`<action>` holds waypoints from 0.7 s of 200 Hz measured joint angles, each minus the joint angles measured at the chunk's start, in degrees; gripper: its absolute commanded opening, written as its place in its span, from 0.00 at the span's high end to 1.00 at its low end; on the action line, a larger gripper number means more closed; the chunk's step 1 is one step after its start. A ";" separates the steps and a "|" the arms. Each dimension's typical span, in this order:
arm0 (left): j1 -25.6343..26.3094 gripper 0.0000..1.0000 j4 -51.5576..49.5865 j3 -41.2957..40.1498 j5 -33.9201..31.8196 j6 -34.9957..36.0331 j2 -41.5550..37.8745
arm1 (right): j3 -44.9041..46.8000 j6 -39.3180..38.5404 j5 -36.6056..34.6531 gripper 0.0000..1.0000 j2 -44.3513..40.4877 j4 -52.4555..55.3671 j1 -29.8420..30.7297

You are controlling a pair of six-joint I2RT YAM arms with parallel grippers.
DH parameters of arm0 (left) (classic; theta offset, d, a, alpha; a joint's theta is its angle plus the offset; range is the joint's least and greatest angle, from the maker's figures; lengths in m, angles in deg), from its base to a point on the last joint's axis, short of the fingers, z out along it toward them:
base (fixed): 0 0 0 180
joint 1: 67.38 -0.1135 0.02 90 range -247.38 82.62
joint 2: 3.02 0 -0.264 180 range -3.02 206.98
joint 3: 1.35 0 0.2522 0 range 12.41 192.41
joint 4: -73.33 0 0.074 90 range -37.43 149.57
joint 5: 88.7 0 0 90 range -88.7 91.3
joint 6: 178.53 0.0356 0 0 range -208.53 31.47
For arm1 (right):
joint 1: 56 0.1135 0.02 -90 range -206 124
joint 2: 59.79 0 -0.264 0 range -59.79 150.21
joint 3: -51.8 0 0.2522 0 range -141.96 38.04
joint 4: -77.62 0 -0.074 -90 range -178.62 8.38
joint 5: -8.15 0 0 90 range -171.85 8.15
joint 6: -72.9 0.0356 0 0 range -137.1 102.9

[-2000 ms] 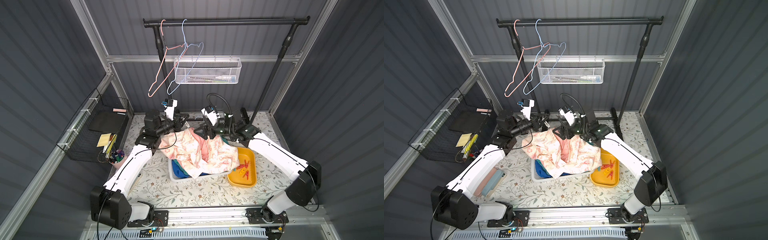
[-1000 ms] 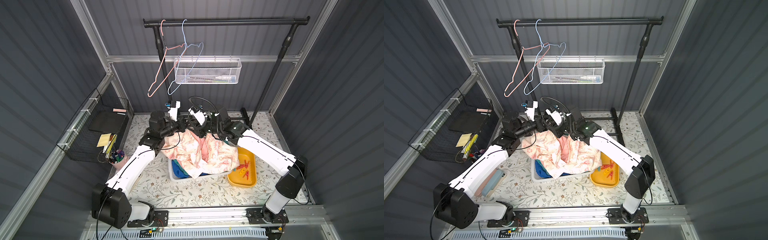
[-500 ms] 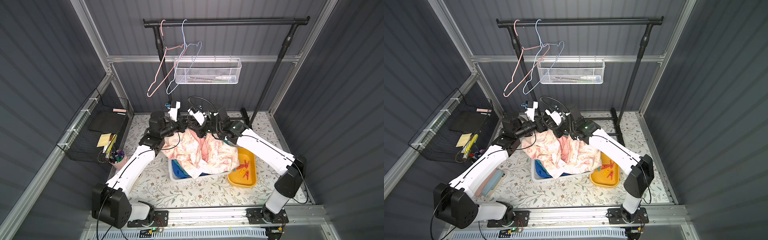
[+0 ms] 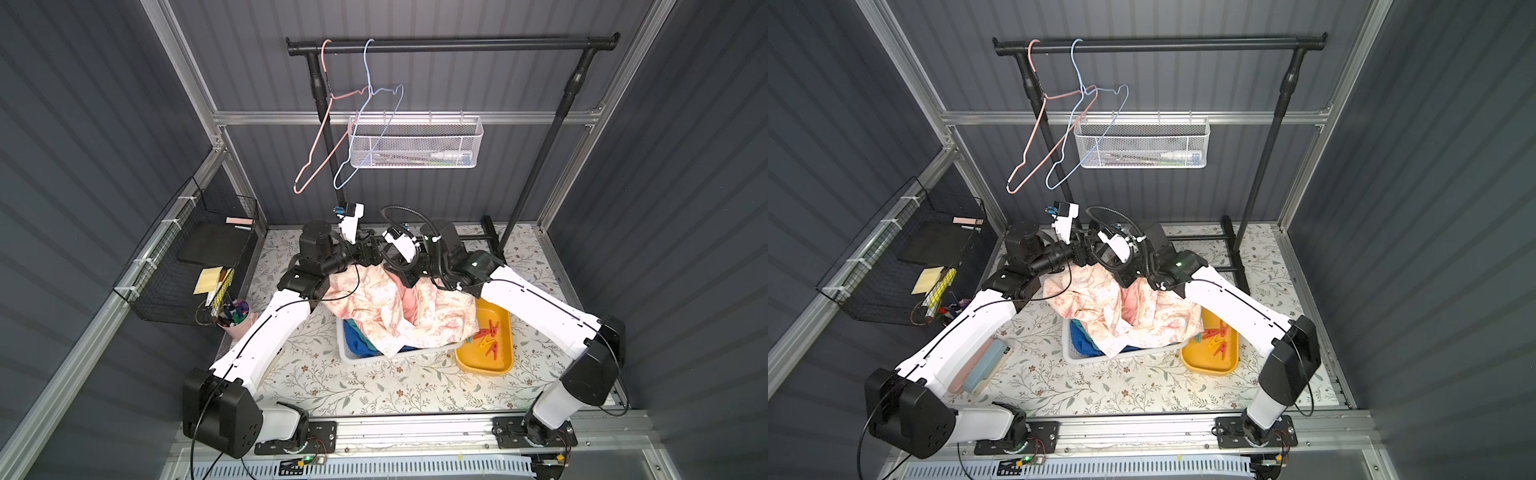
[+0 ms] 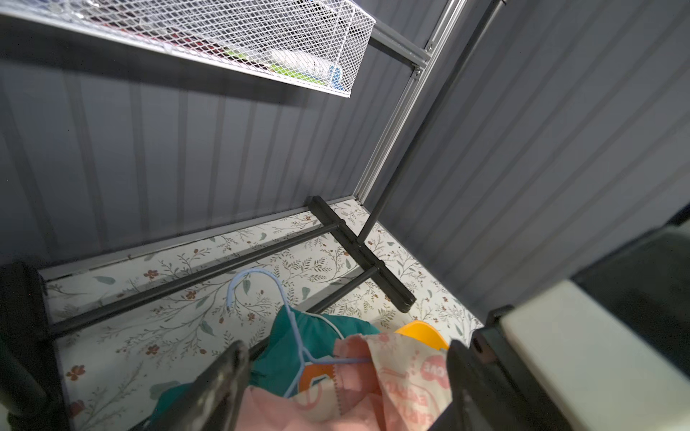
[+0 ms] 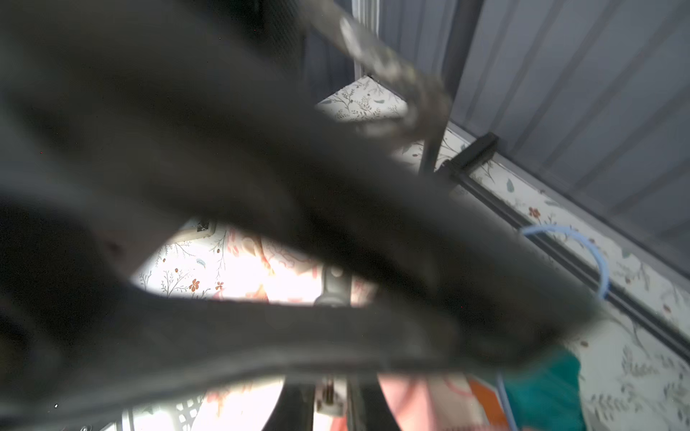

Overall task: Remove the clothespins securing jackets to the hanger
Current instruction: Place the clothespin in the storage box.

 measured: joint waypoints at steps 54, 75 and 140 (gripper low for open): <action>0.00 0.01 -1.01 -0.24 -2.05 4.00 -2.27 | 17.62 10.23 -6.97 1.00 -19.04 1.18 -10.69; 0.00 0.01 -1.03 -1.53 -2.08 5.25 -2.38 | 24.17 16.46 -10.49 1.00 -27.32 2.89 -15.61; 0.22 0.01 -1.88 -5.49 -2.80 8.98 -1.84 | 44.65 35.82 -16.44 0.97 -31.67 6.03 -18.99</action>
